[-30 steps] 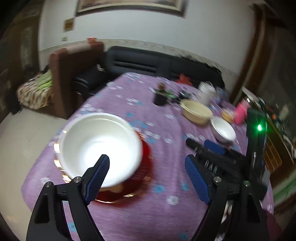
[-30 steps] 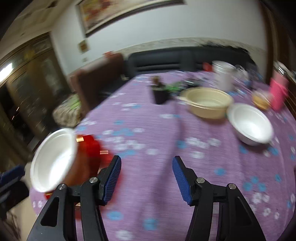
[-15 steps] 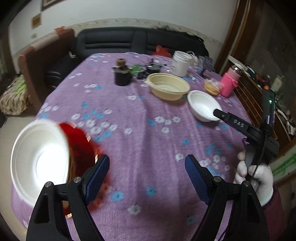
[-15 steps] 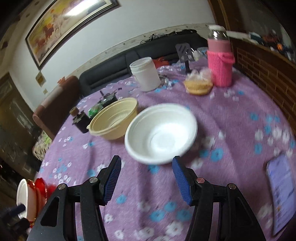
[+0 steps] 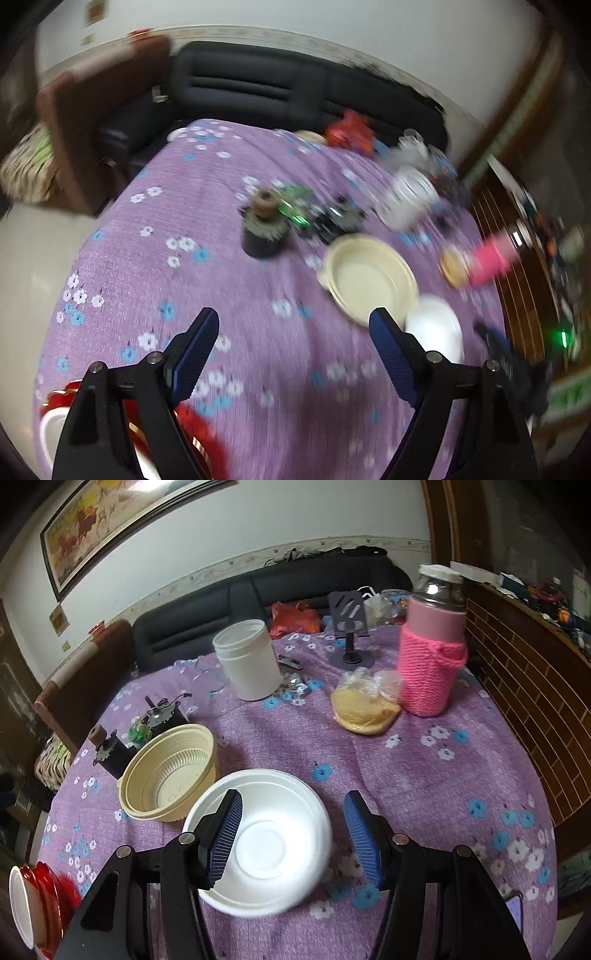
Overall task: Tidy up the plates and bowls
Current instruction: 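Move both grippers to the cream ribbed bowl and grasp its rim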
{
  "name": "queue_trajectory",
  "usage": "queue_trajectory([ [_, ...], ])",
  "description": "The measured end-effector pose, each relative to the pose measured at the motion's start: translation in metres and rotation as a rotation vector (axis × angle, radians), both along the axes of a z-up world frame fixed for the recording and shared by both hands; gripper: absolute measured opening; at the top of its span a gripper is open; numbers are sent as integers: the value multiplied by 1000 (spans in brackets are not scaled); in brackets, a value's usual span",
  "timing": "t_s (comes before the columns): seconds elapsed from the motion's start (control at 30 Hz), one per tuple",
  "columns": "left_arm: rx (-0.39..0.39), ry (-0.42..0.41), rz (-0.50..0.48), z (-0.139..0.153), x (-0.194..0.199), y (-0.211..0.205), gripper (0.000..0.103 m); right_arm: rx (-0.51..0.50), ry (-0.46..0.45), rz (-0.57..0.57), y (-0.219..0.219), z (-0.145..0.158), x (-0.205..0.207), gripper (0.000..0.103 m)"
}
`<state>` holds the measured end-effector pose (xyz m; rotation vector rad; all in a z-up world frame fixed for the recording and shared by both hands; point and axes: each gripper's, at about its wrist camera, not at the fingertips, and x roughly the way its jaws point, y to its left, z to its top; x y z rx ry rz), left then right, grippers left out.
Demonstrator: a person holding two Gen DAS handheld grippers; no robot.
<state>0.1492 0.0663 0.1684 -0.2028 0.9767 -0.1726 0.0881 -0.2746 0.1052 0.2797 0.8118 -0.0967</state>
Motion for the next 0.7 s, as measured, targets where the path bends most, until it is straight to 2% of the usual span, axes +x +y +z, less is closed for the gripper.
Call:
queue_trajectory([
  [0.07,4,-25,108,-13,3,2,83,16,1,10,3,-4,7,62],
  [0.1,-5,-9,129,-23,4,-1,83,24,2,11,4,-7,9,62],
  [0.3,-74,202,17,-91,6,-35,83,16,41,18,11,-23,16,62],
  [0.4,-110,186,31,-99,13,-30,83,26,23,31,15,-18,19,62],
  [0.5,-106,152,31,-99,25,-27,83,35,8,73,28,-15,31,62],
  [0.7,-121,174,22,-110,51,-39,83,13,17,125,67,-22,72,62],
])
